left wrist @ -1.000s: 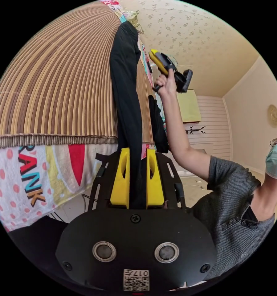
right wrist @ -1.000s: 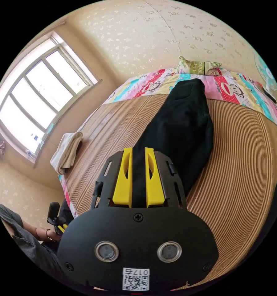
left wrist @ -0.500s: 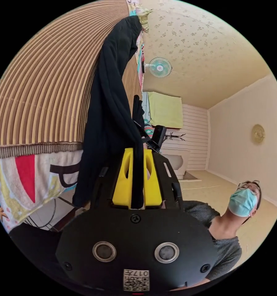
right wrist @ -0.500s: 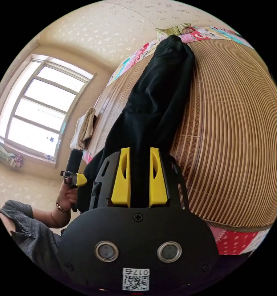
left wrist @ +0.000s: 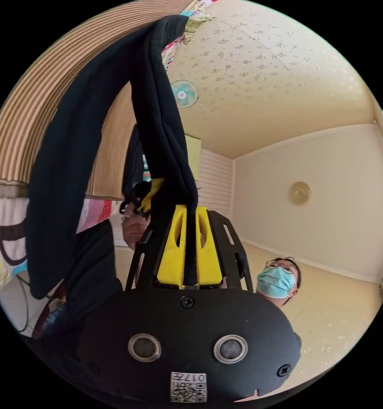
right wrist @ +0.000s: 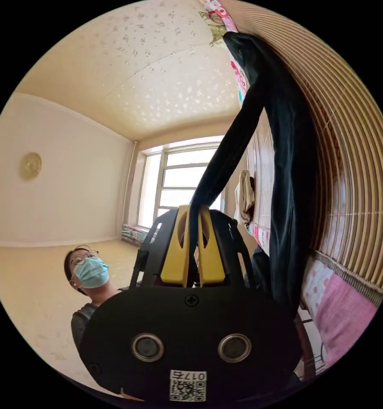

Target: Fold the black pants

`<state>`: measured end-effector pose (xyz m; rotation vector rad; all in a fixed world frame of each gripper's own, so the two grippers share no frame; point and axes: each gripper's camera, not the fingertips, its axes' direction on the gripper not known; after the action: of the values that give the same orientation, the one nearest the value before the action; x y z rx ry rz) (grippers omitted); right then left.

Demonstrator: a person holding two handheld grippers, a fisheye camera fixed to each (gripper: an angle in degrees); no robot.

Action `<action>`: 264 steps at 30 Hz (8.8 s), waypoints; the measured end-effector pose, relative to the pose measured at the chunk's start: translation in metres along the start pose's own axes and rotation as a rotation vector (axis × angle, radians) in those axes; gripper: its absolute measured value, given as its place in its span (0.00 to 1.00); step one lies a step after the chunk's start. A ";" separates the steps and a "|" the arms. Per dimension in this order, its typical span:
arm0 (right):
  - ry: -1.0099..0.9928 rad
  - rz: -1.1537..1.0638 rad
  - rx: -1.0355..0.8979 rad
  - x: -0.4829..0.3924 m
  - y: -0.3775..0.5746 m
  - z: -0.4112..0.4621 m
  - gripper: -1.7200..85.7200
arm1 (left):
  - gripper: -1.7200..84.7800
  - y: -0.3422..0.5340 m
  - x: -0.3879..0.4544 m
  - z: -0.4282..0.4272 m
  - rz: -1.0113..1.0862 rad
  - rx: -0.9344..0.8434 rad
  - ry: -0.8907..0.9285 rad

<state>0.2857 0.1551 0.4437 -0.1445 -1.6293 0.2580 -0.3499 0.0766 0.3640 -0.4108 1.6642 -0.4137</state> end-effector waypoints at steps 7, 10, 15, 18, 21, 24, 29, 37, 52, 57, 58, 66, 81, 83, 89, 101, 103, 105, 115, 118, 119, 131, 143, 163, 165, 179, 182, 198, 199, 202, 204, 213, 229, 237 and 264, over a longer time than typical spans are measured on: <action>0.684 0.016 -0.312 0.024 0.045 0.062 0.05 | 0.09 0.045 -0.013 0.011 0.031 -0.015 -0.788; 0.524 0.116 -0.238 0.043 0.050 0.046 0.05 | 0.11 0.048 -0.017 0.021 0.048 0.023 -0.722; 0.413 0.163 -0.377 0.046 0.047 0.062 0.05 | 0.12 0.042 -0.008 0.065 0.141 -0.112 -0.816; 0.199 0.130 -0.341 0.035 0.045 0.064 0.05 | 0.09 0.042 0.004 0.078 0.219 -0.152 -0.761; -0.060 0.119 -0.223 0.035 0.051 0.055 0.05 | 0.06 0.066 0.037 0.066 0.416 -0.008 -0.562; 0.240 0.167 -0.351 0.050 0.065 0.069 0.05 | 0.06 0.080 0.031 0.064 0.322 -0.036 -0.723; 0.529 0.141 -0.424 0.050 0.083 0.085 0.05 | 0.08 0.097 0.001 0.054 0.109 -0.053 -0.796; 0.594 0.115 -0.673 0.045 0.104 0.132 0.05 | 0.10 0.049 0.064 0.105 0.392 0.026 -0.881; 0.501 0.284 -0.530 0.049 0.125 0.056 0.19 | 0.01 0.054 0.060 0.138 0.394 0.020 -1.066; 0.345 0.264 -0.534 0.072 0.123 0.081 0.16 | 0.01 0.069 0.079 0.134 0.410 0.018 -0.954; 0.272 0.242 -0.534 0.071 0.127 0.085 0.13 | 0.01 0.066 0.083 0.136 0.415 -0.036 -0.923; -0.055 -0.158 -0.557 -0.073 0.143 0.081 0.06 | 0.01 0.024 0.132 0.164 0.597 -0.189 -1.013; -0.010 -0.175 -0.349 -0.135 0.044 0.027 0.07 | 0.01 0.055 -0.037 0.183 0.066 -0.438 -0.698; -0.007 -0.096 -0.363 -0.100 0.024 0.032 0.08 | 0.01 0.058 -0.023 0.147 0.030 -0.293 -0.707; 0.026 0.049 -0.273 -0.038 -0.023 0.041 0.18 | 0.01 0.077 0.027 0.079 0.103 -0.036 -0.689; 0.666 -0.082 -0.341 -0.120 0.051 -0.002 0.18 | 0.11 0.079 0.071 0.132 0.379 -0.115 -0.843; 0.686 -0.055 -0.345 -0.113 0.074 -0.004 0.17 | 0.12 0.077 0.070 0.125 0.352 -0.023 -0.869; 0.696 -0.040 -0.322 -0.107 0.082 -0.002 0.17 | 0.14 0.070 0.066 0.115 0.296 0.059 -0.891; 0.882 -0.081 -0.345 -0.107 0.078 0.074 0.12 | 0.08 0.035 0.092 0.141 0.360 -0.009 -0.979; 0.958 -0.132 -0.327 -0.130 0.089 0.083 0.09 | 0.07 0.045 0.125 0.162 0.581 -0.082 -0.980; 0.967 -0.143 -0.317 -0.135 0.091 0.084 0.09 | 0.07 0.049 0.135 0.173 0.701 -0.117 -1.014; 0.874 -0.090 -0.288 -0.117 0.099 0.068 0.09 | 0.09 -0.007 0.043 0.067 0.187 -0.008 -0.652; 0.687 -0.010 -0.336 -0.078 0.091 0.062 0.15 | 0.15 0.008 0.061 0.104 0.239 -0.094 -0.936; 0.517 0.284 -0.501 0.007 0.107 -0.007 0.25 | 0.11 0.034 0.067 0.040 0.351 0.063 -0.722; 0.354 0.313 -0.524 0.033 0.108 0.001 0.22 | 0.09 0.046 0.083 0.044 0.469 0.073 -0.683; -0.236 -0.370 -0.625 -0.175 0.101 0.017 0.09 | 0.01 0.003 0.065 0.189 0.749 -0.639 -0.949; -0.254 -0.375 -0.503 -0.198 0.087 0.001 0.09 | 0.01 0.035 0.014 0.201 0.628 -0.756 -0.687; 0.069 0.147 -0.309 -0.001 -0.094 0.022 0.14 | 0.06 0.077 0.018 0.015 0.253 0.101 -0.599; 0.089 0.060 -0.308 -0.018 -0.093 0.020 0.15 | 0.11 0.080 0.022 0.003 0.244 0.177 -0.563; 0.224 -0.163 -0.231 -0.071 -0.074 -0.001 0.21 | 0.25 0.076 0.020 -0.014 0.225 0.221 -0.365; 0.435 -0.234 -0.185 -0.092 -0.057 -0.017 0.23 | 0.27 0.071 0.015 -0.012 0.203 0.211 -0.374; 0.796 -0.135 -0.502 -0.020 -0.004 0.000 0.31 | 0.28 0.047 0.015 0.029 0.188 0.071 -0.691; 0.395 0.085 -0.573 0.047 -0.034 0.041 0.27 | 0.25 0.056 0.038 0.025 0.145 -0.013 -0.678; 0.296 0.095 -0.708 0.026 0.043 0.110 0.22 | 0.20 0.102 0.086 -0.028 0.155 -0.213 -0.673; 0.366 -0.134 -0.860 -0.005 -0.049 0.569 0.07 | 0.23 0.163 0.322 -0.517 -0.040 0.764 -1.135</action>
<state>-0.2772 0.0610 0.4177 -0.6891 -1.2818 -0.5613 -0.9085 0.0782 0.0718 -0.0478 0.3348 -0.6442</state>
